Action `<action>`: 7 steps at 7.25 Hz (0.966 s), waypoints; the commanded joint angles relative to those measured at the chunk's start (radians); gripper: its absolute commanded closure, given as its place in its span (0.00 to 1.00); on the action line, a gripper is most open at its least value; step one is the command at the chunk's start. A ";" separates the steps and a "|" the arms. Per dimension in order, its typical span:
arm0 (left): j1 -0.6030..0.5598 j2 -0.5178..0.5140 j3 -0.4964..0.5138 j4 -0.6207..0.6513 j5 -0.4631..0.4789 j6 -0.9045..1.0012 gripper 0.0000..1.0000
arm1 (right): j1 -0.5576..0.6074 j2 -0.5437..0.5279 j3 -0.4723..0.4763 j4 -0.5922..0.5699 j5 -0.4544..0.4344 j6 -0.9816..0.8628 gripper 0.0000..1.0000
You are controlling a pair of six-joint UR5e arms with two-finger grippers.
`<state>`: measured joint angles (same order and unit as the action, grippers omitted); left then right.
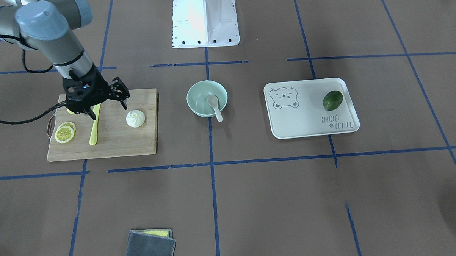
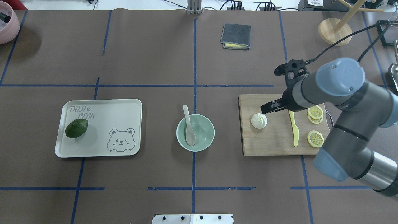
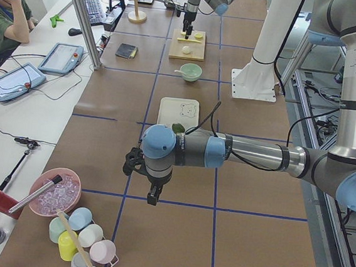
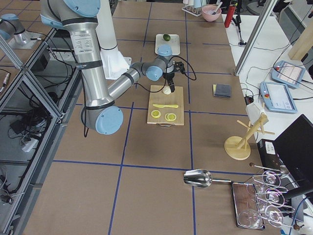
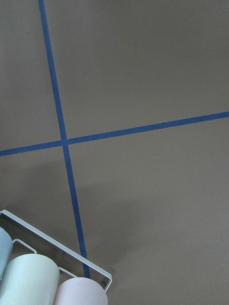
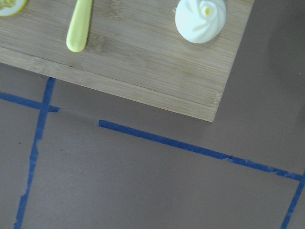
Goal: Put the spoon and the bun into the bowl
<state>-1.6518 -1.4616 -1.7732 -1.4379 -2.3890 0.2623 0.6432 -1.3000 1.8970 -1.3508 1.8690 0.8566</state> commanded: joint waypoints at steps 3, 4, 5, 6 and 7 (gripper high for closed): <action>0.000 0.001 -0.003 -0.004 -0.002 0.000 0.00 | -0.115 0.048 -0.088 -0.005 -0.105 0.061 0.23; 0.000 0.000 0.000 -0.004 -0.002 0.002 0.00 | -0.114 0.047 -0.091 -0.008 -0.103 0.061 0.43; 0.000 0.000 -0.003 -0.004 -0.002 0.002 0.00 | -0.114 0.045 -0.093 -0.010 -0.102 0.056 0.80; 0.000 -0.002 -0.002 -0.004 -0.002 0.002 0.00 | -0.114 0.047 -0.093 -0.010 -0.100 0.055 1.00; 0.000 -0.002 0.001 -0.004 -0.002 0.002 0.00 | -0.112 0.051 -0.088 -0.010 -0.100 0.055 1.00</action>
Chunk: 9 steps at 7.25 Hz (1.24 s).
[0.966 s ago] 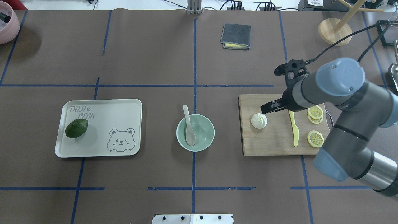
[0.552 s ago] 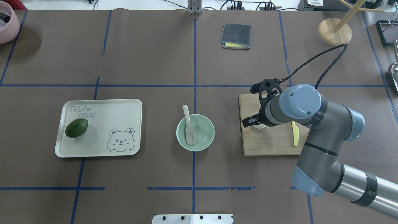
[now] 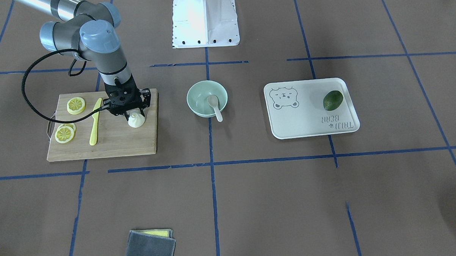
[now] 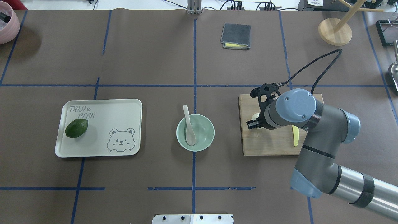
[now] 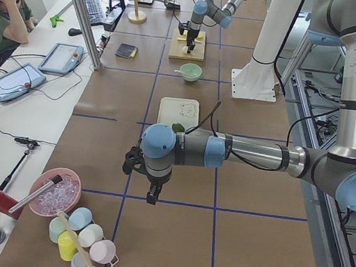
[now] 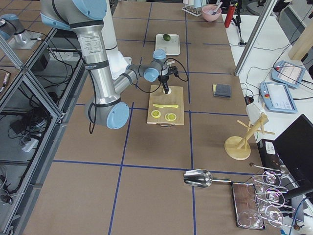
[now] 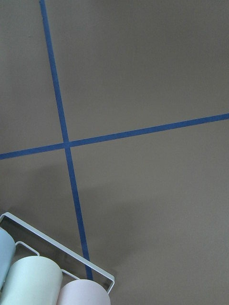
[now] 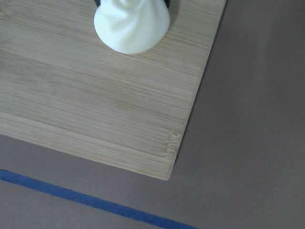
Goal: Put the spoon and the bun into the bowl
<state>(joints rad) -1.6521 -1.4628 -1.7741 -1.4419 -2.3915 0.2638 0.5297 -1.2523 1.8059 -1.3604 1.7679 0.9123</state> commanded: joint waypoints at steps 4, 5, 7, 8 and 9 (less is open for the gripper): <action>0.000 -0.005 -0.001 -0.002 0.000 0.000 0.00 | -0.040 0.284 0.000 -0.228 -0.004 0.116 1.00; 0.000 -0.005 0.001 0.000 0.000 0.000 0.00 | -0.083 0.334 -0.014 -0.249 -0.037 0.147 1.00; 0.000 -0.005 0.001 0.000 0.000 0.000 0.00 | -0.154 0.396 -0.086 -0.249 -0.132 0.204 0.57; 0.000 -0.005 0.004 -0.002 0.000 0.000 0.00 | -0.161 0.396 -0.086 -0.249 -0.143 0.204 0.01; 0.000 -0.005 0.001 -0.002 0.000 0.000 0.00 | -0.162 0.395 -0.088 -0.249 -0.151 0.203 0.00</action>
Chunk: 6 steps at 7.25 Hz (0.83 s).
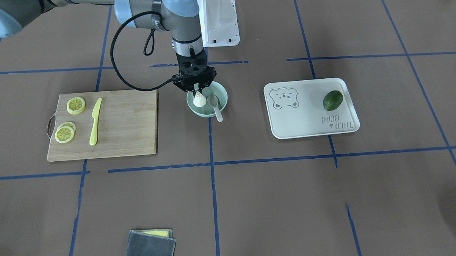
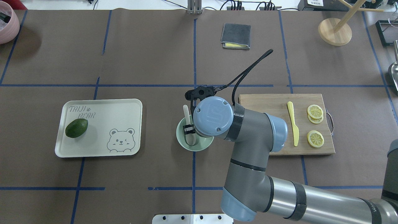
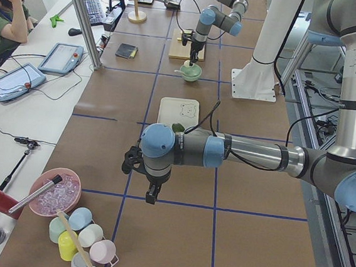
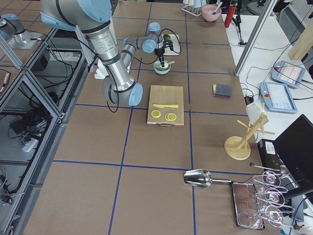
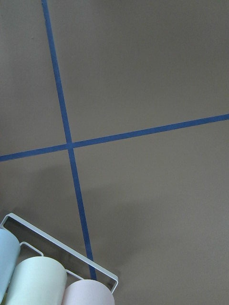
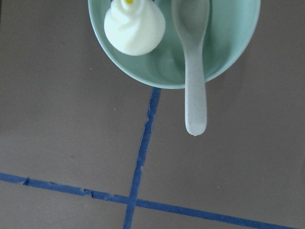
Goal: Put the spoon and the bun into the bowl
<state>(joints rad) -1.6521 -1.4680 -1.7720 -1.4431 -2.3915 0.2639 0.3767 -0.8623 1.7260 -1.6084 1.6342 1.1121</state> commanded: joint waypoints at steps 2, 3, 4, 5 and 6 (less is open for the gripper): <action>0.000 0.000 0.003 0.000 0.000 0.000 0.00 | -0.009 0.005 0.012 -0.002 -0.014 0.002 0.00; 0.000 0.001 -0.001 0.000 0.000 0.000 0.00 | -0.007 -0.001 0.030 -0.017 -0.011 -0.011 0.00; 0.000 0.000 -0.003 0.000 0.000 0.000 0.00 | 0.025 -0.007 0.047 -0.031 0.005 -0.017 0.00; 0.000 0.000 -0.001 0.000 0.000 0.002 0.00 | 0.068 -0.008 0.053 -0.050 0.042 -0.034 0.00; 0.000 0.000 -0.001 0.000 0.002 0.003 0.00 | 0.120 -0.006 0.053 -0.082 0.065 -0.075 0.00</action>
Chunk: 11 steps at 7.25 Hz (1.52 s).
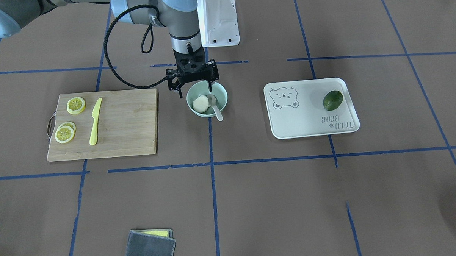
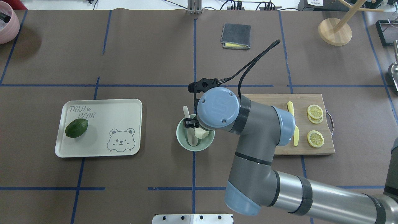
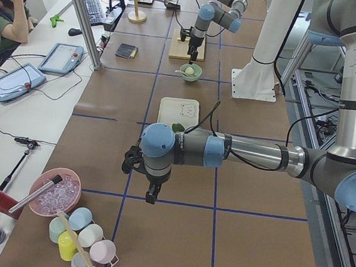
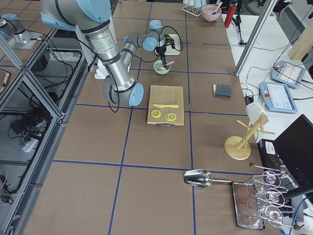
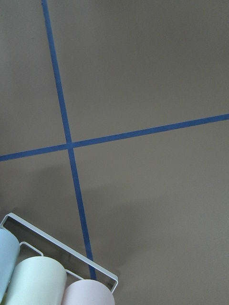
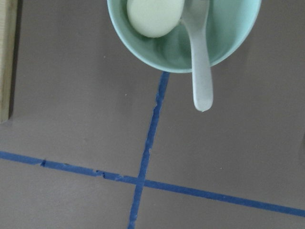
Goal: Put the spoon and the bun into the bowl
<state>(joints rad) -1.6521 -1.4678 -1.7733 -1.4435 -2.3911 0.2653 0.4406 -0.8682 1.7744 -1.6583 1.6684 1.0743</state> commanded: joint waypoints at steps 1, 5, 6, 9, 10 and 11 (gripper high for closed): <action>0.000 0.000 0.000 0.002 0.003 0.003 0.00 | 0.160 -0.020 0.005 -0.037 0.106 -0.174 0.00; 0.002 0.006 0.003 0.003 0.004 0.006 0.00 | 0.664 -0.278 -0.006 -0.038 0.468 -0.928 0.00; 0.002 0.007 0.003 0.003 0.004 0.006 0.00 | 0.795 -0.370 -0.007 -0.035 0.552 -1.082 0.00; 0.002 0.007 0.002 0.000 0.003 0.006 0.00 | 1.065 -0.663 -0.023 -0.023 0.582 -1.195 0.00; 0.002 0.007 0.000 0.002 0.003 0.008 0.00 | 1.090 -0.757 -0.023 -0.021 0.579 -1.194 0.00; 0.002 0.007 -0.006 0.003 0.004 0.008 0.00 | 1.119 -0.793 -0.023 -0.021 0.580 -1.191 0.00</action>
<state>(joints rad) -1.6506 -1.4604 -1.7743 -1.4422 -2.3882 0.2725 1.5126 -1.5831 1.7524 -1.6811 2.2480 -0.1154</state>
